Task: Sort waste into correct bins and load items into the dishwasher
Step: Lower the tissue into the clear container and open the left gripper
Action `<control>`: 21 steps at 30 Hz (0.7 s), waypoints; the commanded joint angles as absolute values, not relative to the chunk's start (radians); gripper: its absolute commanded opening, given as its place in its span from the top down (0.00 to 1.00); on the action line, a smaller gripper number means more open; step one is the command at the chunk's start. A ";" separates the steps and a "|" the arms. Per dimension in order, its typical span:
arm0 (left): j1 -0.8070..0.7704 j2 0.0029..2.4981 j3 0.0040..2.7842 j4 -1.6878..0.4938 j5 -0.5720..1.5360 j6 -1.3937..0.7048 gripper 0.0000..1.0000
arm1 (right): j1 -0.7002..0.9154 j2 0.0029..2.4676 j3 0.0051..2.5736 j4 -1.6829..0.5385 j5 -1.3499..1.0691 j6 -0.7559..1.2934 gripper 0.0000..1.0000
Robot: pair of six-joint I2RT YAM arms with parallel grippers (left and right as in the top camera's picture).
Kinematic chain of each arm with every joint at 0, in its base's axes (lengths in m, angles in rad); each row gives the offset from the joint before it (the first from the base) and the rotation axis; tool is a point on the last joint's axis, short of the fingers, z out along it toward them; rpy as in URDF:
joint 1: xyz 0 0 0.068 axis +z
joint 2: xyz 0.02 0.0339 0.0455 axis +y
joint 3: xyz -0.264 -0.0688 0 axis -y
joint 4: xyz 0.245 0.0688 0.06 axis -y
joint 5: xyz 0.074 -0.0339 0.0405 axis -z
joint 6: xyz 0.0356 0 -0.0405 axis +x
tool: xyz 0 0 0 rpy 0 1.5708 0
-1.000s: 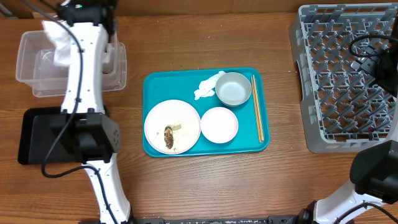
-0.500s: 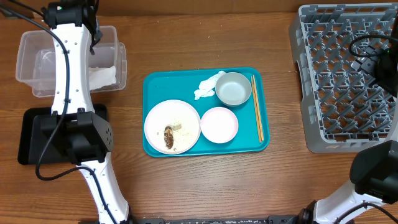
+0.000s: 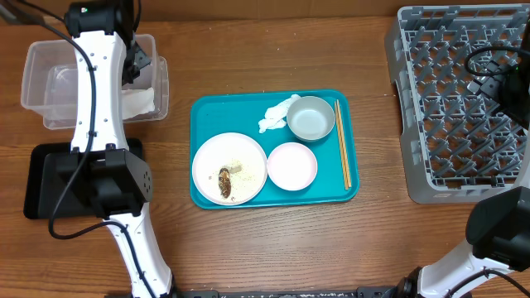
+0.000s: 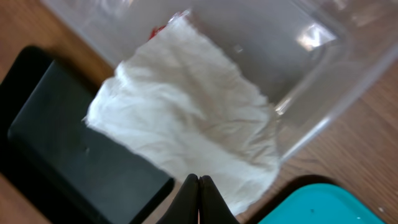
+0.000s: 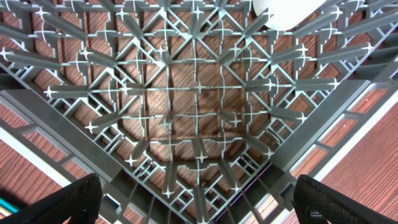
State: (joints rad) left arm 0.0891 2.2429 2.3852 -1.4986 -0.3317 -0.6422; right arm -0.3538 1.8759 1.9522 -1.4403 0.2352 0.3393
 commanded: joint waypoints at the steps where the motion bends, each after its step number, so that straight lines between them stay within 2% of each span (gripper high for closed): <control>1: 0.131 2.154 2.405 -1.565 -0.332 -0.789 0.96 | -0.355 1.865 1.951 -1.437 0.237 0.342 0.00; 6: 0.186 2.059 2.402 -1.690 -0.344 -0.928 0.96 | -0.355 1.865 1.951 -1.437 0.237 0.341 0.00; 11: 0.212 2.046 2.373 -1.690 -0.240 -0.876 0.96 | -0.355 1.865 1.951 -1.437 0.237 0.341 0.00; 21: 0.221 2.046 2.095 -1.658 -0.250 -1.064 0.95 | -0.355 1.865 1.951 -1.437 0.237 0.342 0.00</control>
